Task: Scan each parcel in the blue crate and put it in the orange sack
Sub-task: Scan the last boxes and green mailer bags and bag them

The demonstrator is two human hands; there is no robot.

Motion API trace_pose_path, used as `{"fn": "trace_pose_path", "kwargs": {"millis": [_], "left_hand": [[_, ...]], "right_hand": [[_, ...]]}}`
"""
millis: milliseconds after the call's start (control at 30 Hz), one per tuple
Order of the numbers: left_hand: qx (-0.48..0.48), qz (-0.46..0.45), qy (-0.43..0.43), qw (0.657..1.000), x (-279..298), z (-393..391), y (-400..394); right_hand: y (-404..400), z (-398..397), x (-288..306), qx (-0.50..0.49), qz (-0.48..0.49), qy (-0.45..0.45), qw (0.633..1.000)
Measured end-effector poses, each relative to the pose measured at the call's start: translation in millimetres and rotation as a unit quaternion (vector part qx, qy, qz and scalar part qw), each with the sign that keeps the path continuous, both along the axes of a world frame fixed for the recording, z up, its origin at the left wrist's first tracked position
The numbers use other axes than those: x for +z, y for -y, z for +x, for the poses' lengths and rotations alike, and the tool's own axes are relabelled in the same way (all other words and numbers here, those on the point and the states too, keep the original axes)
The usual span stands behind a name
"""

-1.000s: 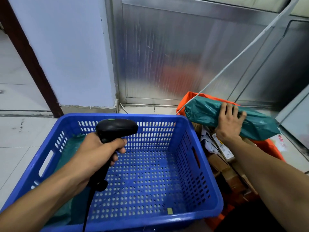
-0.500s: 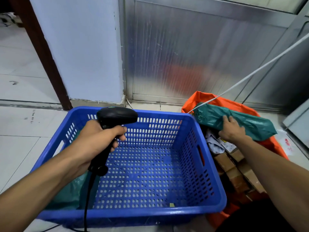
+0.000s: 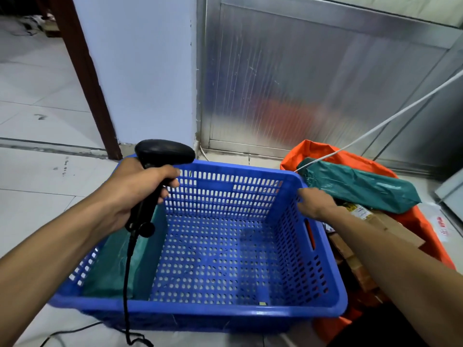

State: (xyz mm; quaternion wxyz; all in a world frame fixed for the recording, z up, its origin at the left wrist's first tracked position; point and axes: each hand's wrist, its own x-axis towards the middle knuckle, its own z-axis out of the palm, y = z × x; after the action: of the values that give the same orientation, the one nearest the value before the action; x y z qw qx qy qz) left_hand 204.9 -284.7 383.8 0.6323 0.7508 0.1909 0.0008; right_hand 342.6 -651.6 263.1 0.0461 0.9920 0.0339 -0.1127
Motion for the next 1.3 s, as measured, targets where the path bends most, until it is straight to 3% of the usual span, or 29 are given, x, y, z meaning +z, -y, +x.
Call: {"fn": "trace_pose_path", "kwargs": {"millis": [167,267,433,533,700,867,1133,1233,1300], "left_hand": [[-0.008,0.003,-0.021,1.0,0.4,3.9,-8.9],[-0.007,-0.001,-0.025,1.0,-0.1,8.4,-10.6],[-0.007,0.009,-0.031,0.999,1.4,16.1,-13.1],[-0.002,0.014,-0.026,1.0,2.2,18.9,-17.8],[0.026,0.024,-0.004,0.999,5.4,23.0,-26.4],[0.02,0.017,0.006,1.0,10.4,23.3,-31.5],[0.025,0.01,0.017,0.999,13.7,24.1,-37.1],[0.027,0.008,0.02,0.999,14.9,24.0,-37.4],[0.029,0.008,0.024,0.999,16.6,23.5,-38.8]], "right_hand": [[-118.5,-40.8,-35.8,0.049,0.142,-0.044,0.988],[-205.1,-84.3,-60.2,0.037,0.248,-0.131,0.959],[-330.0,-131.0,-80.5,-0.005,0.297,-0.232,0.926],[-372.6,-142.8,-84.8,0.006,0.295,-0.232,0.927],[-404.8,-151.1,-98.8,0.179,0.176,-0.245,0.936],[-421.8,-150.6,-124.2,0.226,0.117,-0.227,0.94],[-409.5,-149.4,-118.4,0.077,0.204,-0.177,0.96],[-396.1,-140.2,-117.3,-0.073,0.286,-0.144,0.945],[-389.0,-133.6,-114.1,-0.189,0.318,-0.162,0.915]]}}
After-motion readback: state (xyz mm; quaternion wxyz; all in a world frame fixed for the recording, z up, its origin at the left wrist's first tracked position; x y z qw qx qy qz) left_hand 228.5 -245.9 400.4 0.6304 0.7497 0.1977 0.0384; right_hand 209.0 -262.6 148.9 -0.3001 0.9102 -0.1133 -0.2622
